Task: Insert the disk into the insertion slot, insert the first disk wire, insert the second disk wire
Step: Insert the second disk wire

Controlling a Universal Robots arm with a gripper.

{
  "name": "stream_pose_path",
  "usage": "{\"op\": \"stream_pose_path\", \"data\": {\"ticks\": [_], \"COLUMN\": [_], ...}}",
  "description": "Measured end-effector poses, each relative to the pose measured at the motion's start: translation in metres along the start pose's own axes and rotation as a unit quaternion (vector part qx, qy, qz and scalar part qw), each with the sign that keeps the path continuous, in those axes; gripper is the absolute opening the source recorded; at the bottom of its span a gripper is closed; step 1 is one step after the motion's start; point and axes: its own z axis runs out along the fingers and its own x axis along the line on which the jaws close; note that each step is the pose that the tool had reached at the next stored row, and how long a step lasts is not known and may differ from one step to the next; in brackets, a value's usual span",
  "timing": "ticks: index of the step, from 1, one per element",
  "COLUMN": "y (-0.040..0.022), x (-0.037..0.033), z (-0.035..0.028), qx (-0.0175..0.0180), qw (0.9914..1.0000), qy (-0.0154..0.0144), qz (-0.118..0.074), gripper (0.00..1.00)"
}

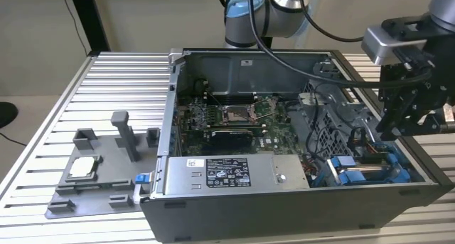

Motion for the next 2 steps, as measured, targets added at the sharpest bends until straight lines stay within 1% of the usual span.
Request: {"op": "stream_pose_path", "data": {"ticks": [2], "y": [0.0], "x": [0.0], "z": [-0.0001], "qx": [0.0], "qw": [1.0], "qy": [-0.0001], "qz": [0.0], "gripper": [1.0]}}
